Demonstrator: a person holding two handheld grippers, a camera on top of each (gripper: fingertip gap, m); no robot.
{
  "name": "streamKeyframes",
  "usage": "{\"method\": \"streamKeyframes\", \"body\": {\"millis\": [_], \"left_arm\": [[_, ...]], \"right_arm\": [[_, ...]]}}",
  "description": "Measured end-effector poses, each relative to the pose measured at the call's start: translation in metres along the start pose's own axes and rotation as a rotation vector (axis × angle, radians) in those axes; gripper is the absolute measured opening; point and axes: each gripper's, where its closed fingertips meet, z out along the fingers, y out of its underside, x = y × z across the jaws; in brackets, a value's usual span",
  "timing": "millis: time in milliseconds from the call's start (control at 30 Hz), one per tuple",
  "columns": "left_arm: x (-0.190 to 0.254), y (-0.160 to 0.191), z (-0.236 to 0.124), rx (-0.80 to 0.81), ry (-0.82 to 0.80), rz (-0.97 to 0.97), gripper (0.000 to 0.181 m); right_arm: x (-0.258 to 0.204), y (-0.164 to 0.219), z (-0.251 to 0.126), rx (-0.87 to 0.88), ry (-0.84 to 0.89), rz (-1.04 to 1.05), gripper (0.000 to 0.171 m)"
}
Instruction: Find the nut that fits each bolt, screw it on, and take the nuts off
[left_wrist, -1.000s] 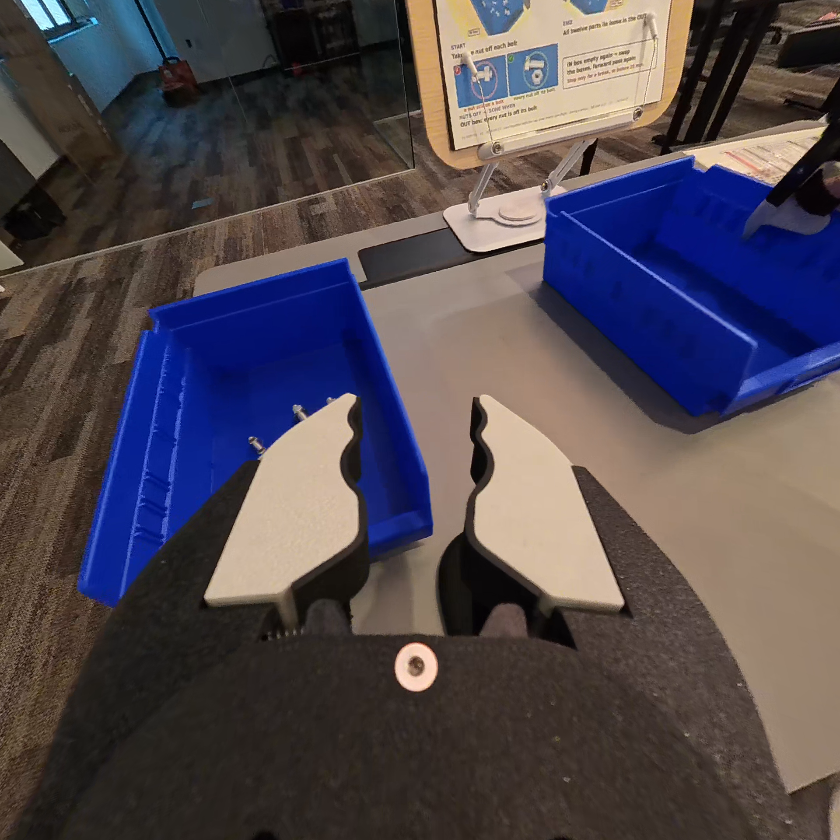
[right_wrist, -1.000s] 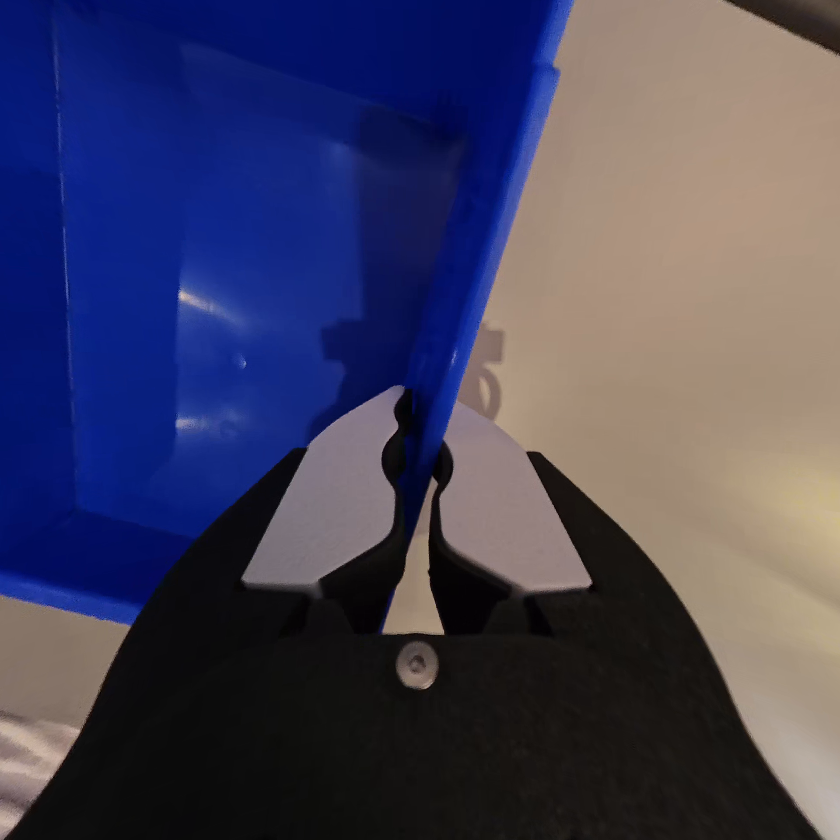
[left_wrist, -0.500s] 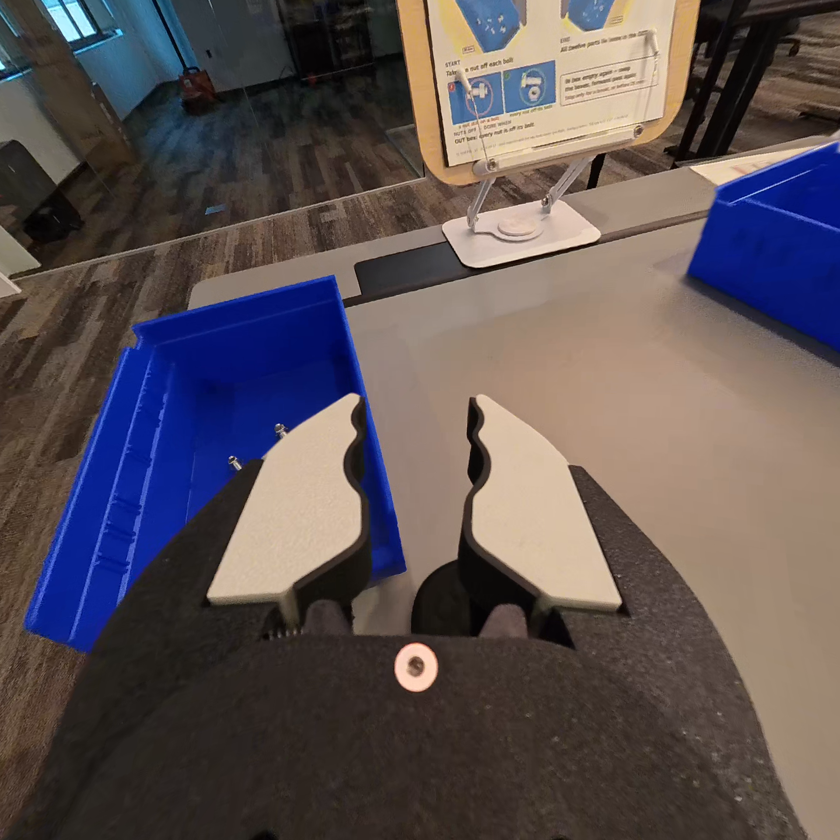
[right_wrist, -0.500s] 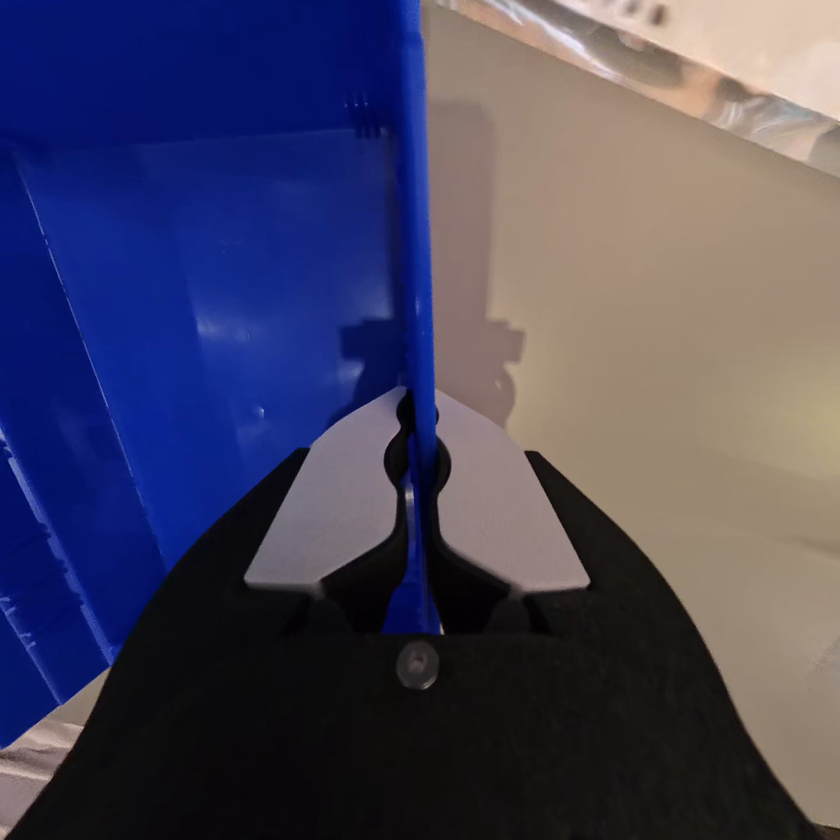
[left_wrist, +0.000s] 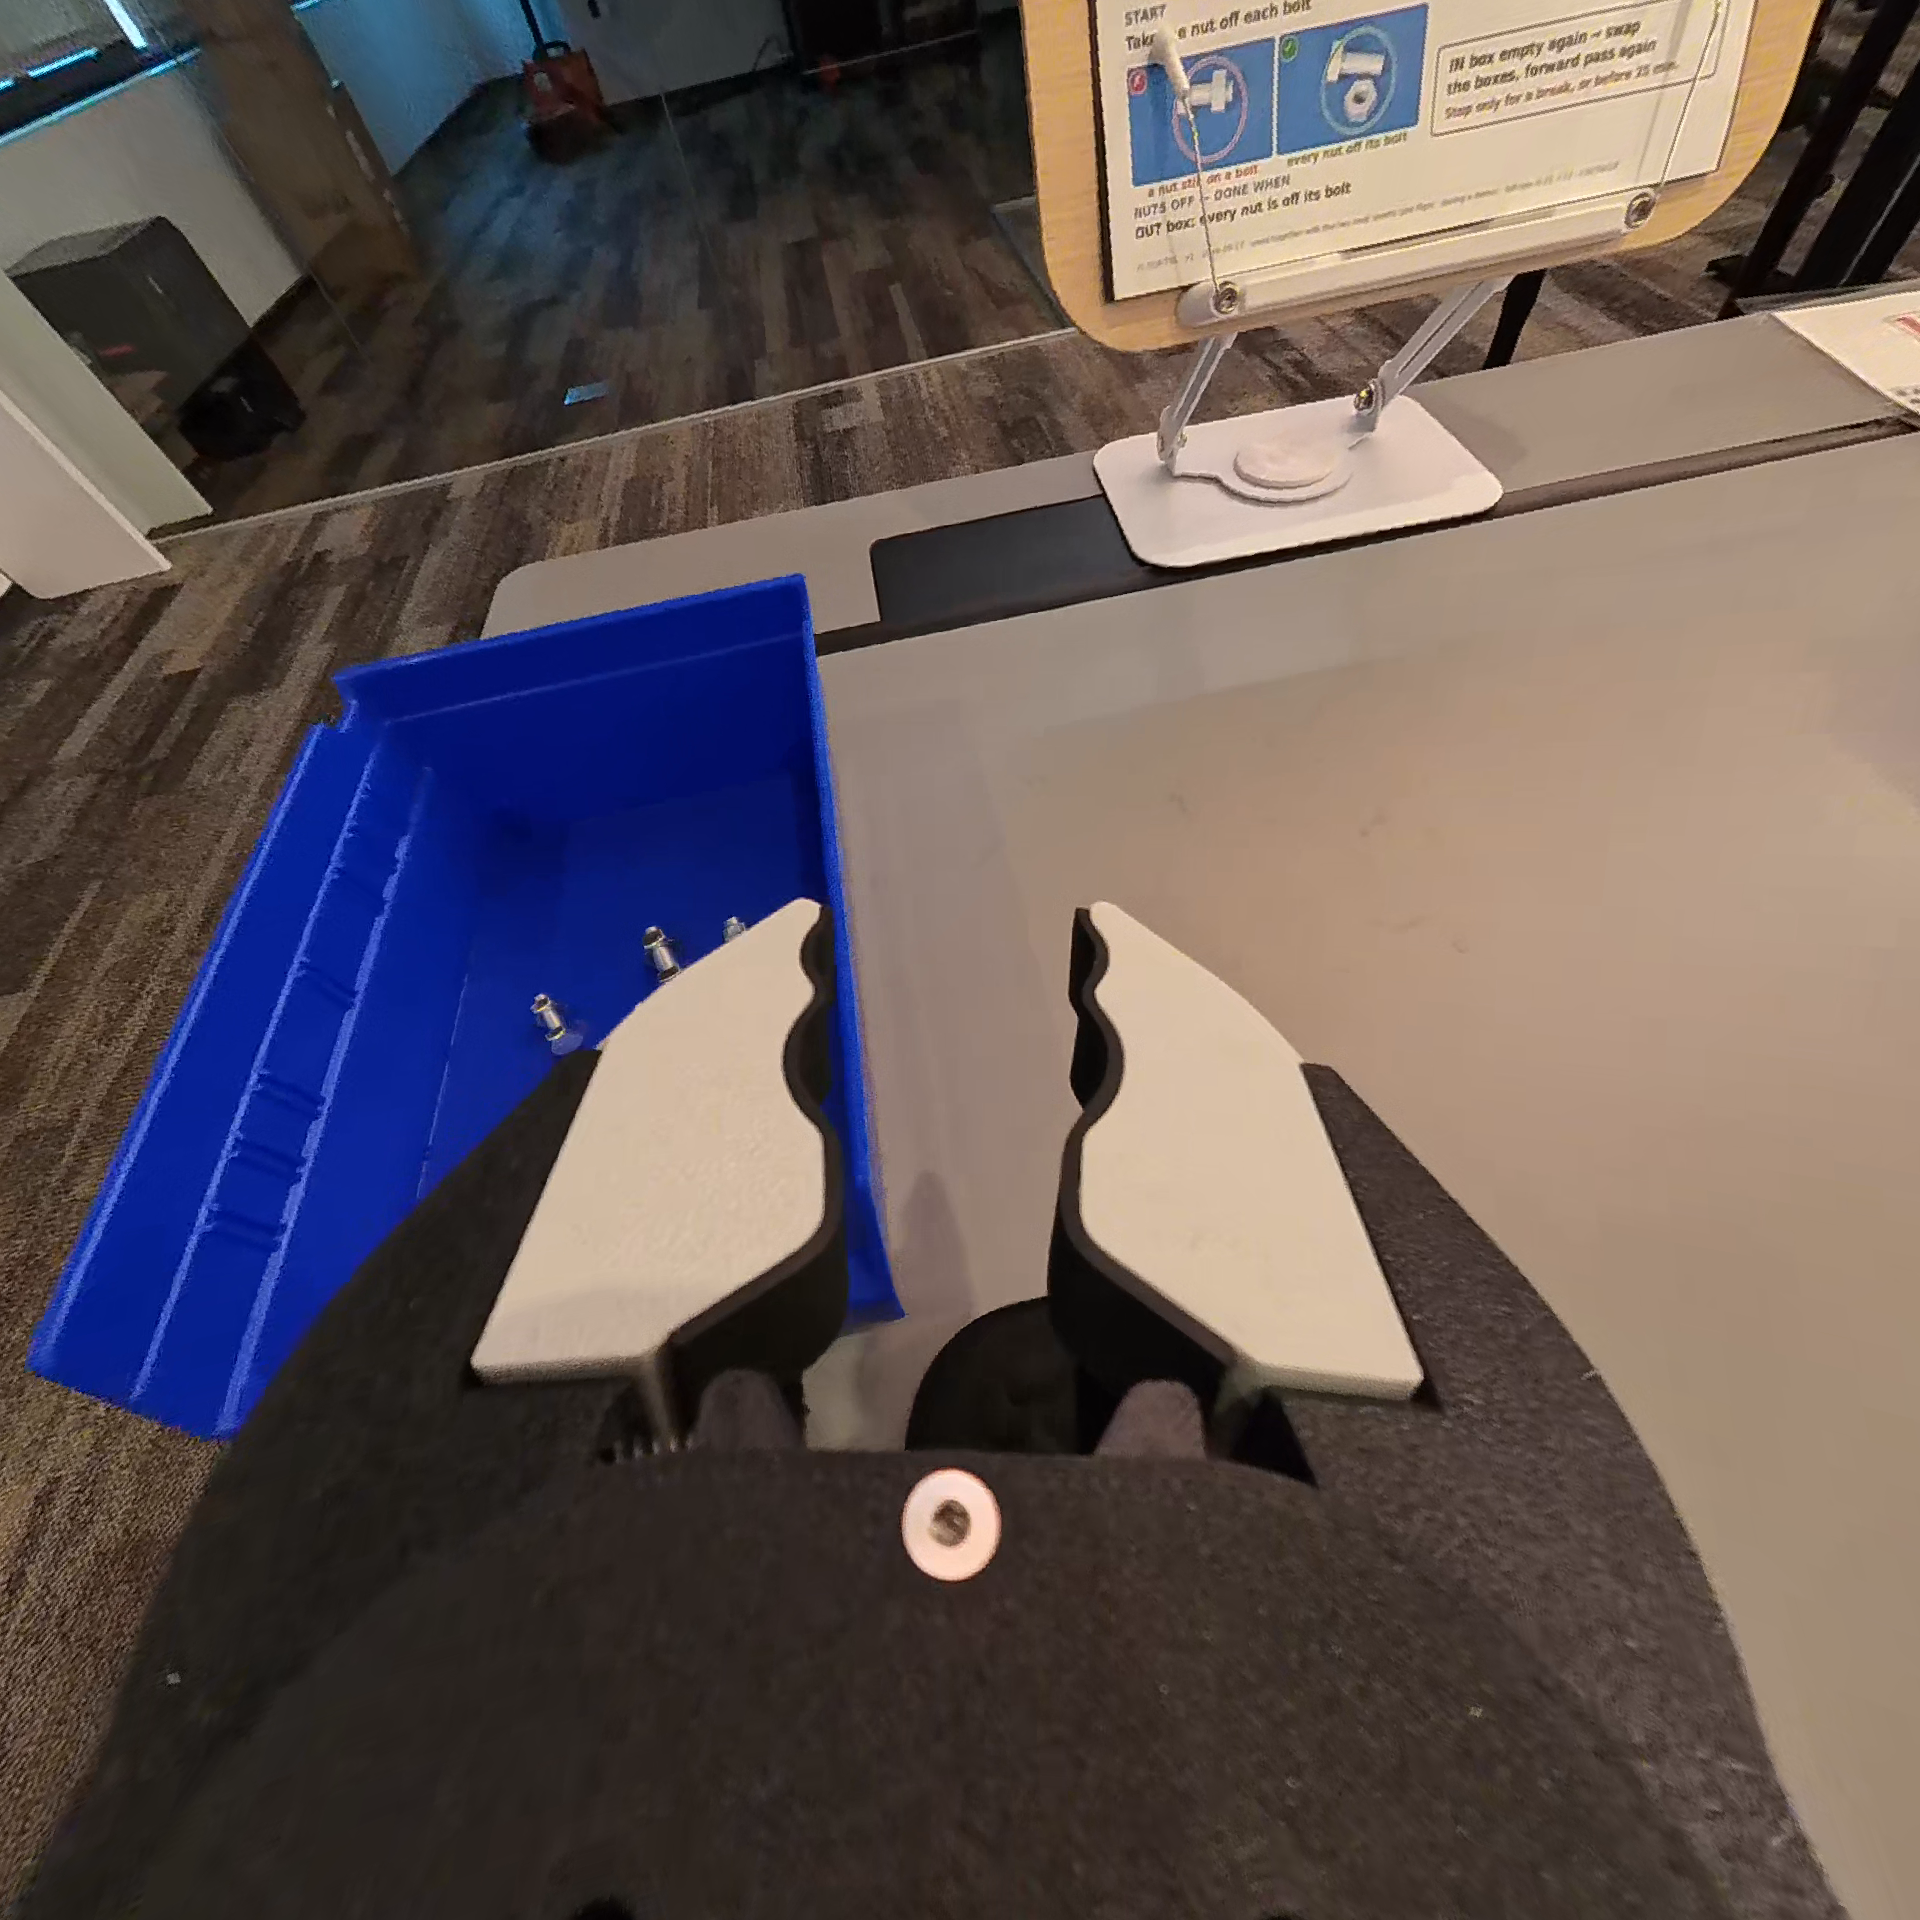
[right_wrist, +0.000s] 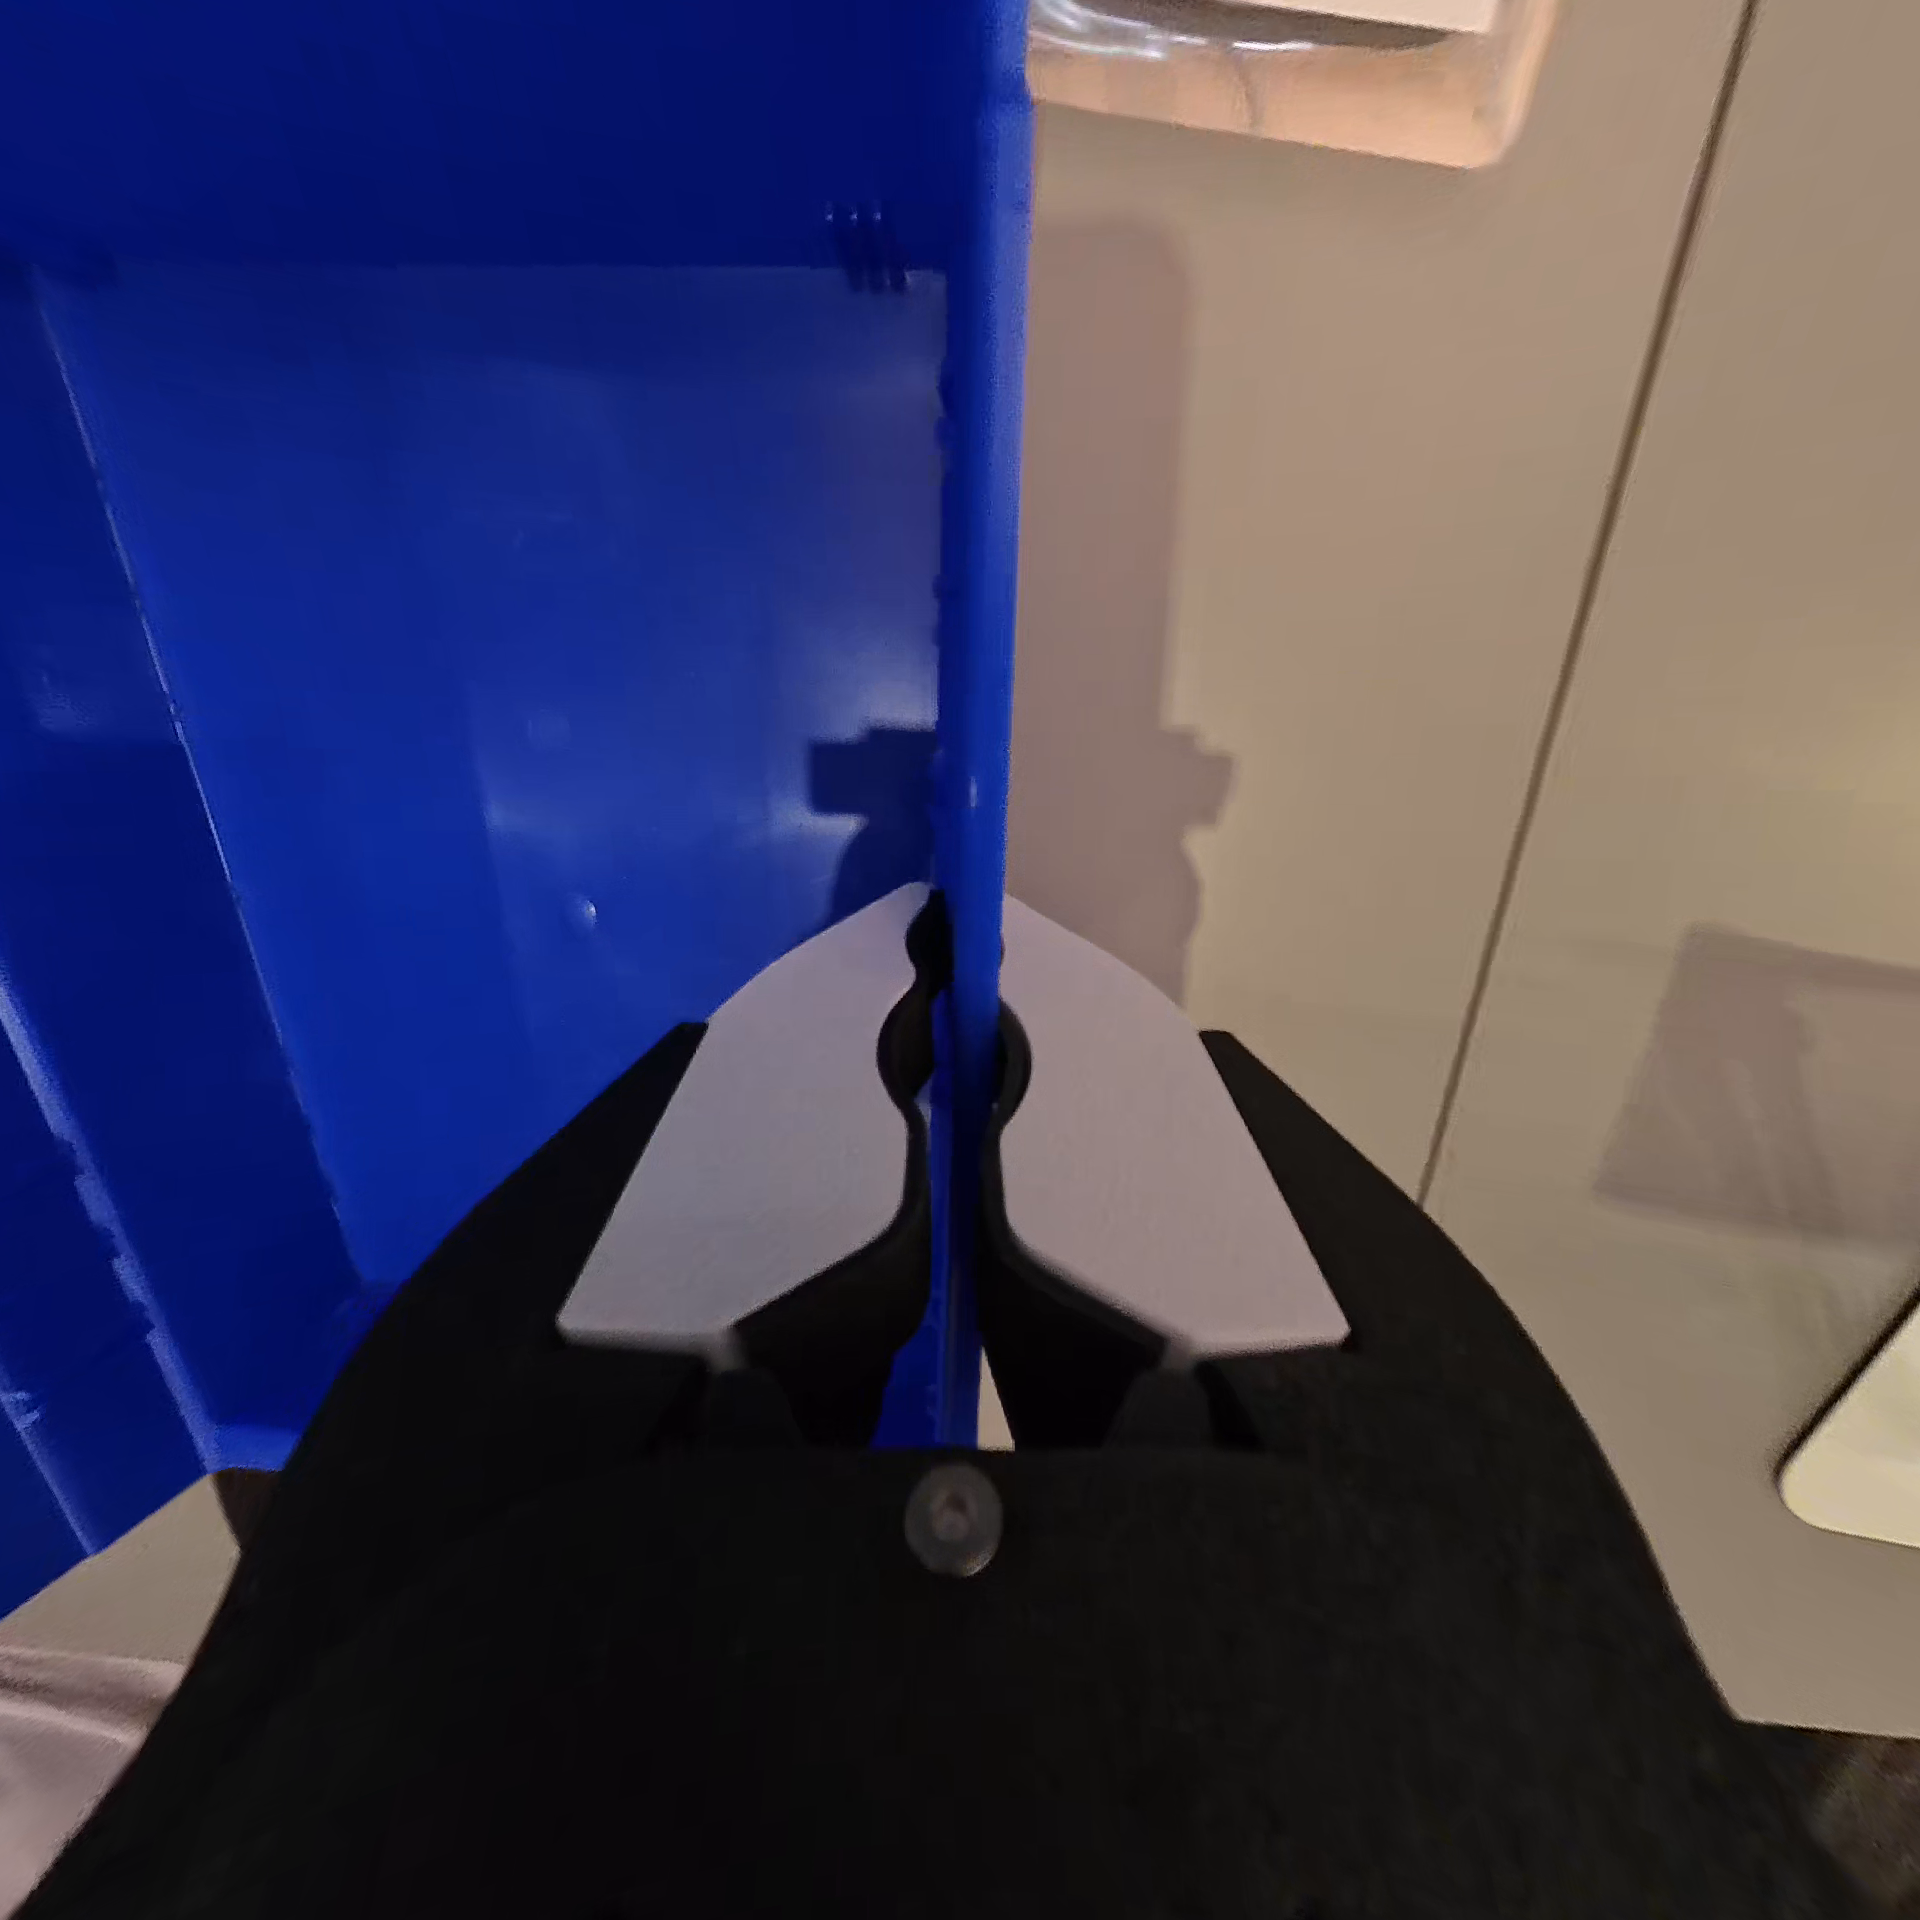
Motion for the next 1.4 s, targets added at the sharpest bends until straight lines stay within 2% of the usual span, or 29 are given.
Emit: {"method": "streamKeyframes", "body": {"millis": [267,500,633,700,767,867,1000,1067,1167,1400], "left_arm": [[0.004,-0.004,0.012,-0.007,-0.011,-0.012,0.043],[0.0,0.011,0.02,-0.056,-0.047,-0.005,0.048],[-0.02,0.027,0.015,-0.109,-0.133,-0.024,0.056],[-0.03,0.037,0.014,-0.131,-0.18,-0.03,0.058],[-0.029,0.049,0.02,-0.156,-0.154,-0.062,0.058],[-0.032,0.067,0.035,-0.207,-0.14,-0.109,0.056],[-0.037,0.094,0.055,-0.314,-0.146,-0.125,0.052],[-0.038,0.1,0.061,-0.326,-0.139,-0.143,0.038],[-0.032,0.102,0.071,-0.321,-0.09,-0.174,0.007],[-0.032,0.096,0.088,-0.359,-0.128,-0.074,0.005]], "right_arm": [[0.045,0.015,-0.006,0.007,0.011,0.015,0.003],[0.058,0.022,-0.009,0.038,0.021,-0.028,0.004],[0.062,0.013,-0.019,0.148,0.093,-0.072,0.017],[0.058,0.0,-0.033,0.256,0.102,-0.067,0.03],[0.052,-0.014,-0.053,0.376,0.116,-0.073,0.038],[0.028,-0.03,-0.087,0.519,0.103,-0.107,0.037],[-0.026,-0.043,-0.129,0.681,0.012,-0.164,0.037],[-0.055,-0.044,-0.145,0.731,-0.028,-0.211,0.036],[-0.097,-0.041,-0.159,0.758,-0.076,-0.282,0.035],[-0.193,-0.034,-0.176,0.852,-0.237,-0.437,0.032]]}}
